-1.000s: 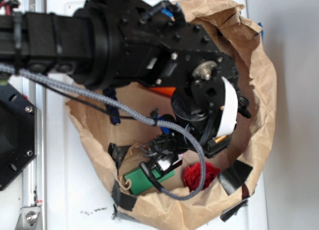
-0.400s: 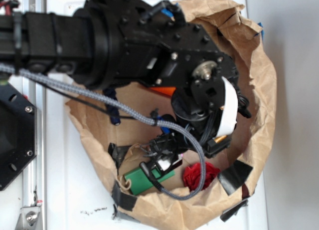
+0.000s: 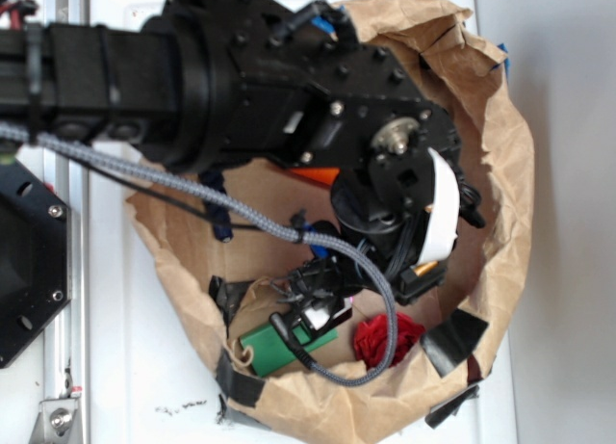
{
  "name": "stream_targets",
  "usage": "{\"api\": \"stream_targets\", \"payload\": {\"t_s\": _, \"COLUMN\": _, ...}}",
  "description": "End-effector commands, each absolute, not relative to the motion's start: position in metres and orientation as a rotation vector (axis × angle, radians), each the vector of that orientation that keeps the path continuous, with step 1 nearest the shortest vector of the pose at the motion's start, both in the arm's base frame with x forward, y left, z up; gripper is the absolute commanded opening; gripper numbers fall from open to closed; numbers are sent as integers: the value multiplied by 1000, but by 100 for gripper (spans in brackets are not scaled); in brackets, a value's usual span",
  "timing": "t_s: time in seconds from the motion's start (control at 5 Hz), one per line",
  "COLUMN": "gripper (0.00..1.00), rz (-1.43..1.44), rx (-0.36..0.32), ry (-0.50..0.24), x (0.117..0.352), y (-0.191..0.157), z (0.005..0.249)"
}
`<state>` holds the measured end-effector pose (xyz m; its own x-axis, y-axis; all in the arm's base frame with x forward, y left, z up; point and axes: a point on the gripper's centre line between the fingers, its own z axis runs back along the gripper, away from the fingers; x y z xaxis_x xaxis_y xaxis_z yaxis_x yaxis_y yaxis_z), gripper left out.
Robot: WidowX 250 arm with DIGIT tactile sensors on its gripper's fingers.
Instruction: Grab the red paper.
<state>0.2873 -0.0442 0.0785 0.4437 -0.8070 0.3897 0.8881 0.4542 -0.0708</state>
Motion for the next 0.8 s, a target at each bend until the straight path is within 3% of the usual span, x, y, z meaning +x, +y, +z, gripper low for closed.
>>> {"api": "stream_targets", "payload": {"t_s": 0.0, "gripper": 100, "rz": -1084, "rx": -257, "ry": -364, "x": 286, "y": -55, "z": 94}}
{"api": "stream_targets", "payload": {"t_s": 0.2, "gripper": 100, "rz": -1084, "rx": -257, "ry": -364, "x": 286, "y": -55, "z": 94}}
{"api": "stream_targets", "payload": {"t_s": 0.4, "gripper": 100, "rz": -1133, "rx": -287, "ry": -365, "x": 289, "y": -76, "z": 80}}
{"api": "stream_targets", "payload": {"t_s": 0.6, "gripper": 100, "rz": -1174, "rx": -266, "ry": -350, "x": 277, "y": -94, "z": 65}}
